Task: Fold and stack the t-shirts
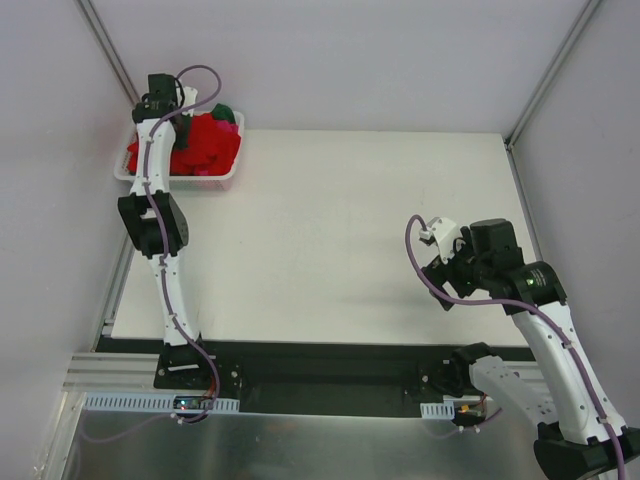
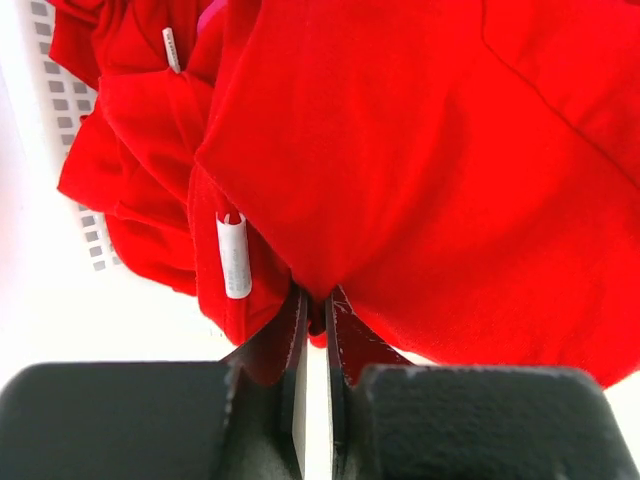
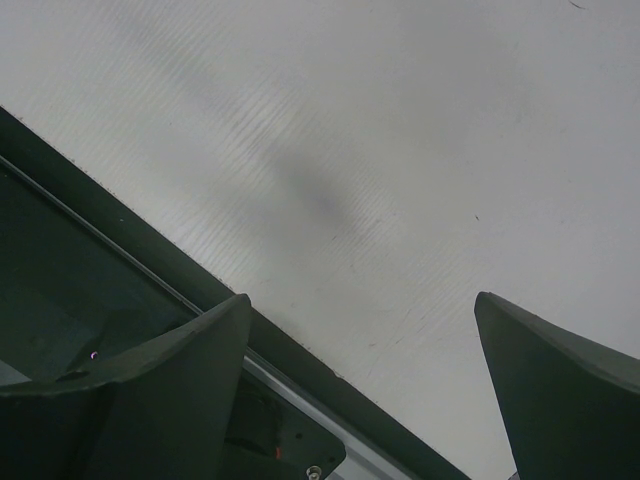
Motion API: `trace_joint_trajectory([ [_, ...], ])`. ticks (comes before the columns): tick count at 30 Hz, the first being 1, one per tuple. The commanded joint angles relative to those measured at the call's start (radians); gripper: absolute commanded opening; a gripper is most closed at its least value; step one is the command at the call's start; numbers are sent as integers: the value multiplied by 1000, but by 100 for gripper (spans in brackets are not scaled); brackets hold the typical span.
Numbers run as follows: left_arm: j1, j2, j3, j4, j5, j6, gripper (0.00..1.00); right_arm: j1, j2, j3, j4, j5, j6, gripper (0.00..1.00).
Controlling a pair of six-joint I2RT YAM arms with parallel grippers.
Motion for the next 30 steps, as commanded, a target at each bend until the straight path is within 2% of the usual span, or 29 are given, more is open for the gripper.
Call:
trace_joint_trajectory([
  [1,-3,-41,44,10,2,-16,0,-5,-12,5,-17,-2,-3,96],
  [5,-1,-123,36,13,69,-56,0,-5,-14,-1,-17,-4,-1,96],
  [10,-35,-318,53,44,146,-47,0,-3,-17,-19,-10,-8,0,96],
  [15,-134,-500,50,51,160,11,0,-5,-18,-30,6,-22,8,96],
  [23,-393,-757,25,61,184,33,0,-7,-30,-32,4,-31,14,96],
  [26,-434,-852,-50,61,192,-2,0,-5,-41,-29,2,-27,16,96],
  [29,-434,-965,-194,61,206,-31,0,-5,-49,-26,-1,-14,17,96],
  [30,-432,-999,-276,61,273,-38,0,-5,-52,-26,-1,-11,16,96],
])
